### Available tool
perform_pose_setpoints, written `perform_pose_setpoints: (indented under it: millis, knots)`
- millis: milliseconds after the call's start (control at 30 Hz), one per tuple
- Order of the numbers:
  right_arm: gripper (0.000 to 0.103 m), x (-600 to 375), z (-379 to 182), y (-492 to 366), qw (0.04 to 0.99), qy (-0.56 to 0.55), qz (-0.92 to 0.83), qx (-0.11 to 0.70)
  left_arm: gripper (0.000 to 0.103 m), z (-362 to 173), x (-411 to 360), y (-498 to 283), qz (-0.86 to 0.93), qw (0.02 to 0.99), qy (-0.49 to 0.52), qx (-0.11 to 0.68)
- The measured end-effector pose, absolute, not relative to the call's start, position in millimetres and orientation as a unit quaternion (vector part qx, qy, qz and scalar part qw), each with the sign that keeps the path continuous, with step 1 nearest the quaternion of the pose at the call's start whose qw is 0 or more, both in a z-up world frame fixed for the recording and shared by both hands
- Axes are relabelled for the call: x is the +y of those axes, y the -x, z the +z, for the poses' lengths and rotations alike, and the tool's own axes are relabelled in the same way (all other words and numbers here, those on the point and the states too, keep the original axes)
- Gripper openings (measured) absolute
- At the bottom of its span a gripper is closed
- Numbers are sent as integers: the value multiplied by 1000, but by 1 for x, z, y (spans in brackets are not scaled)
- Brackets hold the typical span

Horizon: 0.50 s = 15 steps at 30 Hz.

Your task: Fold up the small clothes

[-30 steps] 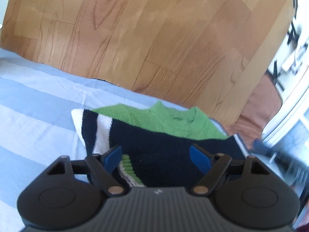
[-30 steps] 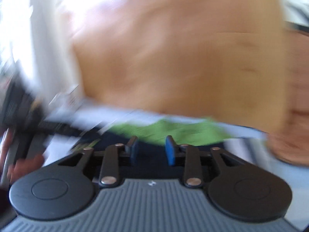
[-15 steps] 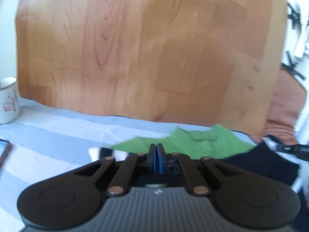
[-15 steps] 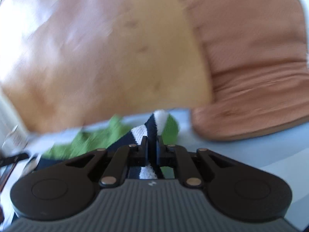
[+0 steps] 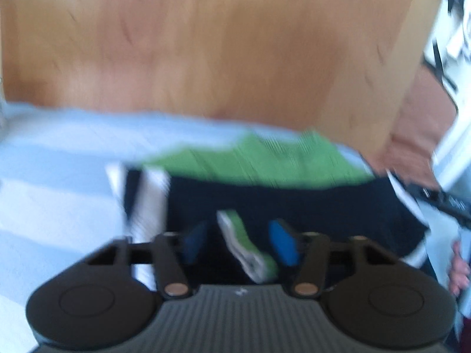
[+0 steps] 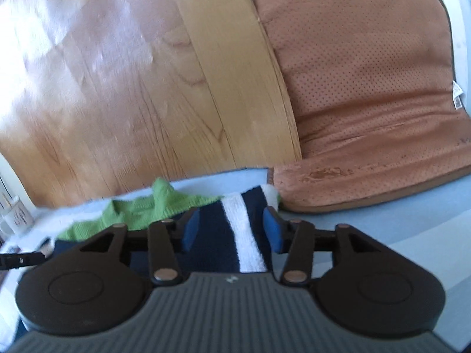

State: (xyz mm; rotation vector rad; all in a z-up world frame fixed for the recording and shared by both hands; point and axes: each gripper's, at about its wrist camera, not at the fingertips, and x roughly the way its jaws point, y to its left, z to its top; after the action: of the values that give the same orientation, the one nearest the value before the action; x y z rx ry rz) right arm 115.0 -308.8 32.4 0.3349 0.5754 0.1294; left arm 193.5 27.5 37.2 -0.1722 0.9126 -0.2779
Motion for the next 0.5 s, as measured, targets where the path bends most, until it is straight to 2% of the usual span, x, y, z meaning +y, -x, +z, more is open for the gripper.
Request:
perform_pose_setpoints:
  millis: [33, 100, 233, 333, 400, 433, 500]
  knots:
    - [52, -308, 30, -120, 942, -166, 63, 286, 25, 33, 22, -194, -136, 879, 79, 450]
    - [52, -306, 23, -126, 939, -173, 64, 291, 16, 33, 11, -190, -125, 891, 48, 434]
    - [52, -299, 19, -127, 942, -153, 62, 292, 11, 40, 18, -180, -98, 917, 63, 381]
    - [52, -299, 20, -126, 944, -165, 75, 276, 11, 45, 16, -174, -41, 942, 20, 331]
    - [52, -292, 13, -133, 941, -144, 66, 300, 11, 33, 16, -183, -18, 939, 4, 344]
    - [52, -288, 7, -138, 935, -134, 64, 321, 13, 24, 18, -189, -22, 932, 10, 362]
    - [52, -283, 8, -140, 936, -120, 64, 324, 19, 20, 15, -186, -16, 938, -8, 345]
